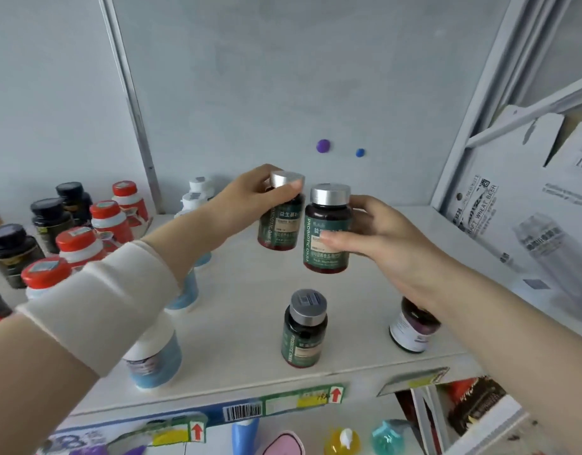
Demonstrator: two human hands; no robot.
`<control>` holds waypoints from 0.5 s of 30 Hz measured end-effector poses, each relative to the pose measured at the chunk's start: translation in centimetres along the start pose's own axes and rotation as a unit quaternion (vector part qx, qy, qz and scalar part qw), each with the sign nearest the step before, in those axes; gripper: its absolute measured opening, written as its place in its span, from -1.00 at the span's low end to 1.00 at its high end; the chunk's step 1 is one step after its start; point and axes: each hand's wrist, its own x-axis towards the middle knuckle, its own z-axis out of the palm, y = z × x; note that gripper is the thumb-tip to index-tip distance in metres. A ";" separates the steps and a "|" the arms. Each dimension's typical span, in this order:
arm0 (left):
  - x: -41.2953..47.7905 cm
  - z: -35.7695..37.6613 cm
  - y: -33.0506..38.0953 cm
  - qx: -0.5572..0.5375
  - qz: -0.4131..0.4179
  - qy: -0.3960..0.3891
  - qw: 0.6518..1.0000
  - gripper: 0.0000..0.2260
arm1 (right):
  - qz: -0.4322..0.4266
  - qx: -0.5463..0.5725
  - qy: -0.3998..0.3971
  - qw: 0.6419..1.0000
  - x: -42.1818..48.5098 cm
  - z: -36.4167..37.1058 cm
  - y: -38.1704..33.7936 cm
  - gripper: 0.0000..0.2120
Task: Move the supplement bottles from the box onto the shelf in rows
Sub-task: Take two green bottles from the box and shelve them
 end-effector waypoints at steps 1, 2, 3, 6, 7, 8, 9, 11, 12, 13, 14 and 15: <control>0.7 -0.1 -0.6 0.022 -0.014 -0.006 1.000 -0.80 | 0.006 -0.015 -0.011 1.000 0.9 -0.1 0.2 -0.48; 1.4 -0.2 -1.3 0.038 -0.028 -0.011 0.999 -0.84 | 0.014 -0.031 -0.024 0.999 1.8 -0.1 0.5 -0.46; 2.1 -0.2 -2.0 0.047 -0.041 -0.016 0.998 -0.87 | 0.021 -0.048 -0.037 0.998 2.6 0.0 0.7 -0.45; 3.9 0.0 -4.0 0.067 -0.071 -0.028 0.995 -0.84 | 0.040 -0.097 -0.059 0.993 4.5 0.3 1.7 -0.42; 4.4 0.0 -4.6 0.083 -0.074 -0.033 0.993 -0.81 | 0.048 -0.107 -0.065 0.991 5.0 0.4 2.1 -0.40; 4.9 0.0 -5.2 0.105 -0.074 -0.039 0.991 -0.79 | 0.056 -0.116 -0.072 0.989 5.4 0.6 2.6 -0.39; 5.3 -0.1 -5.5 0.127 -0.075 -0.049 0.988 -0.83 | 0.065 -0.130 -0.079 0.986 5.7 0.8 3.2 -0.39; 5.9 0.0 -5.7 0.159 -0.079 -0.074 0.981 -0.94 | 0.080 -0.165 -0.098 0.978 6.1 1.1 4.0 -0.42; 6.2 0.0 -5.8 0.170 -0.082 -0.088 0.978 -0.90 | 0.086 -0.180 -0.109 0.974 6.3 1.2 4.3 -0.44; 6.5 0.2 -5.8 0.175 -0.088 -0.096 0.976 -0.89 | 0.090 -0.193 -0.120 0.970 6.4 1.4 4.6 -0.45; 6.7 0.2 -5.9 0.182 -0.093 -0.103 0.973 -0.93 | 0.094 -0.205 -0.130 0.965 6.5 1.5 4.7 -0.45; 6.9 0.3 -5.9 0.191 -0.091 -0.112 0.971 -0.89 | 0.098 -0.215 -0.137 0.962 6.6 1.7 4.8 -0.45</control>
